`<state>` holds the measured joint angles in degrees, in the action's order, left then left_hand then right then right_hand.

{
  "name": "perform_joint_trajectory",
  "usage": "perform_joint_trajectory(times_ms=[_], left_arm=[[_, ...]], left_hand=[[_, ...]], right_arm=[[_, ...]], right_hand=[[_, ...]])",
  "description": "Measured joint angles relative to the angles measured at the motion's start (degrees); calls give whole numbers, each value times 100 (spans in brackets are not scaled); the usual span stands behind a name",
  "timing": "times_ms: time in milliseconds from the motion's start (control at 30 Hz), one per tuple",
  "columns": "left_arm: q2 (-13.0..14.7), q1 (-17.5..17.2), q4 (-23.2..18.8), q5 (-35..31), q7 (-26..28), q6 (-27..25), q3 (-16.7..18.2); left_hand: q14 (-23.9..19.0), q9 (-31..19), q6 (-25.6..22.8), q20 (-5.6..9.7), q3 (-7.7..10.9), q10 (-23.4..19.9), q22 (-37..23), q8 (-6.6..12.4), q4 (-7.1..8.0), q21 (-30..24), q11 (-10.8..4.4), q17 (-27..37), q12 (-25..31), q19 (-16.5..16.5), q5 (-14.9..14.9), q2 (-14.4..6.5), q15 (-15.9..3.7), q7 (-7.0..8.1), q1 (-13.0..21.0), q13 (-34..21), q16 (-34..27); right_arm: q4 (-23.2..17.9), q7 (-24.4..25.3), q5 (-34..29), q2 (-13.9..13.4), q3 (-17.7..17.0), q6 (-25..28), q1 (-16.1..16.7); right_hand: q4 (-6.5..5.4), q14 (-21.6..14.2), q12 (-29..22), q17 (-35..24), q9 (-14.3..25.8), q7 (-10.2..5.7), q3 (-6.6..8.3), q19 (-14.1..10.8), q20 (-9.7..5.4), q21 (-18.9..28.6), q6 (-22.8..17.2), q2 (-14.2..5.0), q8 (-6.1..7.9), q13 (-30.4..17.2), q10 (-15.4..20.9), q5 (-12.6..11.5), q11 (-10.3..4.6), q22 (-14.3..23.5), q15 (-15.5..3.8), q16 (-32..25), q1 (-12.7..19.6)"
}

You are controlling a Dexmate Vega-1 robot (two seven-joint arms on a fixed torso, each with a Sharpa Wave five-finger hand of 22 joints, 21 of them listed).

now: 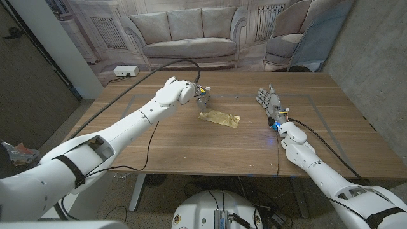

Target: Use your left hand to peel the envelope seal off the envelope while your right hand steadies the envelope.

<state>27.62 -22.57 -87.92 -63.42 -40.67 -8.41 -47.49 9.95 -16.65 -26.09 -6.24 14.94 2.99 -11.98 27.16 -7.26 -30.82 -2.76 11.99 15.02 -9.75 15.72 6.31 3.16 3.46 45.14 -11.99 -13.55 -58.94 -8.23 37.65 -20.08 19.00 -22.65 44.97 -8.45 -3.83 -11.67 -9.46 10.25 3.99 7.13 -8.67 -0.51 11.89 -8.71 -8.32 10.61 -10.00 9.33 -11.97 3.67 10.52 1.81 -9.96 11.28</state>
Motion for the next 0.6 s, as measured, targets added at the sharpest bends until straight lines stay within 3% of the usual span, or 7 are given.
perform_joint_trajectory(times_ms=[600], left_arm=[[-120, 157, 318, -123, 4, 155, -161]], left_hand=[[0, -79, -421, 21, -23, -53, 0, 303, 23, 0, -53, 0, 0, -21, 45, -100, 1, 93, 77, 0, 24]], right_arm=[[213, -42, -16, 100, -18, -63, -84]], right_hand=[[24, 0, 0, 0, 0, -1, 23, 0, 0, 0, 1, 0, 0, 0, 0, 0, 0, 0, 0, 0, 0]])
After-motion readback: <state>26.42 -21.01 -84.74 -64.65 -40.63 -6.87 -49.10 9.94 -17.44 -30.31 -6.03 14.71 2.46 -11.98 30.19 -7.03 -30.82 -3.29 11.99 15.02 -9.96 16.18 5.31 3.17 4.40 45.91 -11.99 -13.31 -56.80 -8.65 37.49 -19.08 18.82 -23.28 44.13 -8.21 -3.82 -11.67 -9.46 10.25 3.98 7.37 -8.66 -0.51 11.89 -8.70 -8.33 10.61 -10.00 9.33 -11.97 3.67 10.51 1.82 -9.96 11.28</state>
